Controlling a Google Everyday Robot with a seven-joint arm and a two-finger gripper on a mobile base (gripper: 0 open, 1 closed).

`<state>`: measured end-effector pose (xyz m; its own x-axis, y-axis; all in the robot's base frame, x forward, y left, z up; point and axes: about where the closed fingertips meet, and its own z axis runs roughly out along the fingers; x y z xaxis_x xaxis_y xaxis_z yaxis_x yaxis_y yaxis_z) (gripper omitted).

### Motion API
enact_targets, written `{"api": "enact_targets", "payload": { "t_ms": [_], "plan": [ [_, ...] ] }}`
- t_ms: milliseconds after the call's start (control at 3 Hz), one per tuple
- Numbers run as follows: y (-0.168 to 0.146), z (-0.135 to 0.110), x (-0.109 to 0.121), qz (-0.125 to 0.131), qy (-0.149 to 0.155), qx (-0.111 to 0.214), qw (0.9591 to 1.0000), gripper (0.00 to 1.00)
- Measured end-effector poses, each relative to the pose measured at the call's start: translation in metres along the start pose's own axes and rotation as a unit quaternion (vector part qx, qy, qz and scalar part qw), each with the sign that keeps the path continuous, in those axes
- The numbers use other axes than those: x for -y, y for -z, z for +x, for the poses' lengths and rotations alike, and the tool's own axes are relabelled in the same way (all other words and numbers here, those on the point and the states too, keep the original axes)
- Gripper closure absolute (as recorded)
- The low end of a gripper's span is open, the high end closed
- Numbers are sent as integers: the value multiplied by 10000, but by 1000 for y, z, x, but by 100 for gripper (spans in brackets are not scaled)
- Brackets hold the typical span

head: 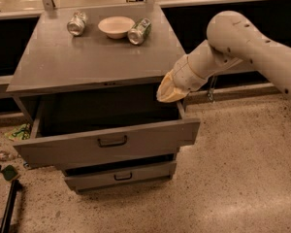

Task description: Open top drawer

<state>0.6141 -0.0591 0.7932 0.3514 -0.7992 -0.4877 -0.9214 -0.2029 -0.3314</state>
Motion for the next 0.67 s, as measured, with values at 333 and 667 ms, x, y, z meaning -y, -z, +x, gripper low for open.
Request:
{"api": "enact_targets", "payload": {
  "t_ms": [333, 667],
  "plan": [
    [-20, 9, 9, -34, -167, 67, 9998, 100],
    [-45, 21, 8, -98, -392, -14, 9992, 100]
  ]
}}
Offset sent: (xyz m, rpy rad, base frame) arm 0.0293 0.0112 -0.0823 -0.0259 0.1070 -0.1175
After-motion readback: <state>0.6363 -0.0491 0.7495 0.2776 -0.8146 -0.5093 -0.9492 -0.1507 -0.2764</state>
